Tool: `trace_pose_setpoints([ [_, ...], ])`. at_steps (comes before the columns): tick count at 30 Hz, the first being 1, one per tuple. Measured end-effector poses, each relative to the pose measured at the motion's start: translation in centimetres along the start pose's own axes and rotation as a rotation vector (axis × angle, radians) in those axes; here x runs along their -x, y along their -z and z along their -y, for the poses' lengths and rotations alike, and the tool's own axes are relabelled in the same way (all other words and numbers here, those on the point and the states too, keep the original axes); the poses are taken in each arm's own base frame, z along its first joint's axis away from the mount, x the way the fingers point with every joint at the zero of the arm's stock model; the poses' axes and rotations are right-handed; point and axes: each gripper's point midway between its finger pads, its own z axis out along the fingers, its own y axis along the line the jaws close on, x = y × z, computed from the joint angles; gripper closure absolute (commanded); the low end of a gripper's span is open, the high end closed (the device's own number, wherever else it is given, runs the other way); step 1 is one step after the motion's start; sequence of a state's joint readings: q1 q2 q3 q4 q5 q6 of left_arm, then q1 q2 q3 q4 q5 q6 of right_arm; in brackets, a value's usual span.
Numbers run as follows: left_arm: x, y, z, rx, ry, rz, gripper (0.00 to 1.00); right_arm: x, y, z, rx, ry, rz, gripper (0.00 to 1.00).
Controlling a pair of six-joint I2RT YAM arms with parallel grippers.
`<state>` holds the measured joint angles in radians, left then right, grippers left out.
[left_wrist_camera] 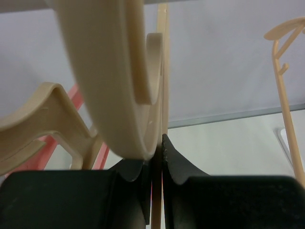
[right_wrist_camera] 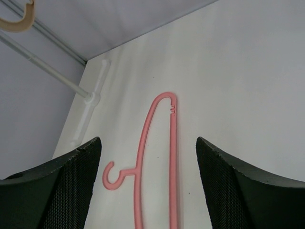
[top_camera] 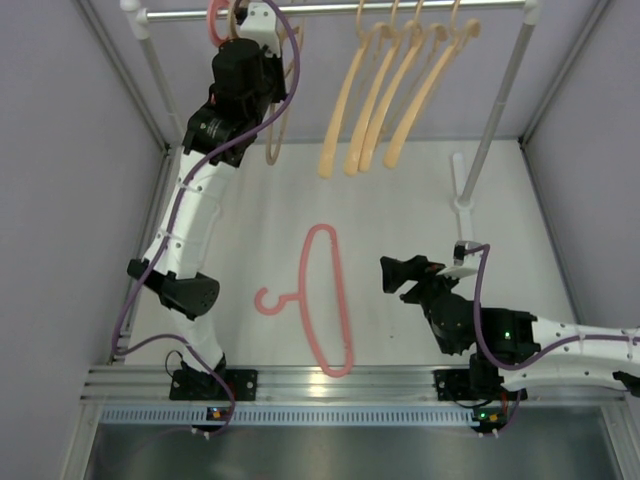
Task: Organize the hangers
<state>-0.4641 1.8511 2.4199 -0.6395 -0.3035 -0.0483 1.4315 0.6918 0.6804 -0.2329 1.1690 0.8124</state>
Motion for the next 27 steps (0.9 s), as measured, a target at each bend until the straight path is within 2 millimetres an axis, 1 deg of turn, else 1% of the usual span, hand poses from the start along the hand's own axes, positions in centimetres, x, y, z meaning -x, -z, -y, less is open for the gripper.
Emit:
trace_pose_setpoints([
  [8, 0.16, -0.41, -0.76, 0.017, 0.004, 0.009, 1.00, -0.30, -0.10, -0.02, -0.003, 0.011, -0.003, 0.23],
  [17, 0.06, -0.88, -0.64, 0.017, 0.018, 0.024, 1.00, -0.57, -0.15, -0.09, -0.003, 0.017, -0.009, 0.23],
  [22, 0.05, -0.53, -0.69, 0.016, 0.026, 0.023, 1.00, -0.62, -0.14, -0.13, 0.000, 0.017, -0.012, 0.23],
  [26, 0.04, -0.34, -0.72, 0.016, 0.035, 0.022, 0.98, -0.66, -0.13, -0.18, 0.002, 0.016, -0.014, 0.24],
  [27, 0.04, -0.28, -0.72, 0.016, 0.038, 0.021, 0.96, -0.67, -0.12, -0.18, 0.002, 0.016, -0.015, 0.23],
])
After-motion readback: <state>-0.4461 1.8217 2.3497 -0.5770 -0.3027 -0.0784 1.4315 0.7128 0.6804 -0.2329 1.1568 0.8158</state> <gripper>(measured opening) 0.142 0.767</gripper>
